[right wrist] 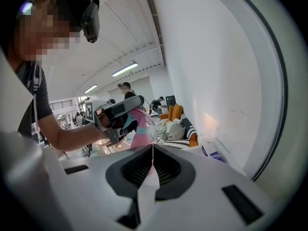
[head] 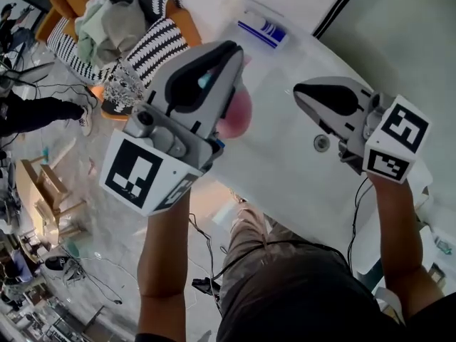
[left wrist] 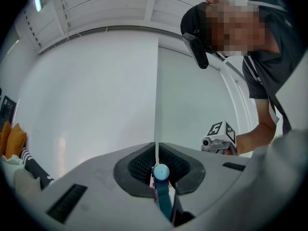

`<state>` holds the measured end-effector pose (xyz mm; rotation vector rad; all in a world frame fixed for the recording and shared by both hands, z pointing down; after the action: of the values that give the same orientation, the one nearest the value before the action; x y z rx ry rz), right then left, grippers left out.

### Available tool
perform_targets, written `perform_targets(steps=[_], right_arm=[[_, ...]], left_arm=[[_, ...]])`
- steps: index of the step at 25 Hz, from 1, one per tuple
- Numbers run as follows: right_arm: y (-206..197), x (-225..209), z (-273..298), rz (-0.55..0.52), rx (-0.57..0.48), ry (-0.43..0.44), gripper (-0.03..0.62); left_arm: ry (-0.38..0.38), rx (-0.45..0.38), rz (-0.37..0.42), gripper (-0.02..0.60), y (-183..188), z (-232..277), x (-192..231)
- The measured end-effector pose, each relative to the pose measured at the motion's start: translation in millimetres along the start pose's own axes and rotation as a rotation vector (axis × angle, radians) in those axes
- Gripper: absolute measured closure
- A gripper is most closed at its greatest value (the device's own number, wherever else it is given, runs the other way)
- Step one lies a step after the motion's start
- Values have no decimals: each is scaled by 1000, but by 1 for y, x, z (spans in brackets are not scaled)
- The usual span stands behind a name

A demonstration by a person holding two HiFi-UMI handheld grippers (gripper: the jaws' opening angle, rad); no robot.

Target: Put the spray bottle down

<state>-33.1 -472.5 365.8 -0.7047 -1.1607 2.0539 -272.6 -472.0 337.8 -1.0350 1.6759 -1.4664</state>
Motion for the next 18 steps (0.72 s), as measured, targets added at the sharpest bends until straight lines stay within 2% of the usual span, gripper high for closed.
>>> perform_targets(steps=[9,18], right_arm=[[-10,-29,26,35,9,-1,585],[-22,-50,44,59,38,-1,585]], left_arm=[[15,-1,-41,559,-38,18,34],[15,2,-46,558,-67,35,60]])
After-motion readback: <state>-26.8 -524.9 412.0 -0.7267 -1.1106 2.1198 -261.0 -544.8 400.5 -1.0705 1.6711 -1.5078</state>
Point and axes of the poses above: the fingertips, and each gripper's own axes: z forward along the fingers, x to its left, y out of its top, the point moved 10 cm from there along -z, backward along the fingers, and after that the axes turned 13 degrees about -y, right-handed, at the moved point
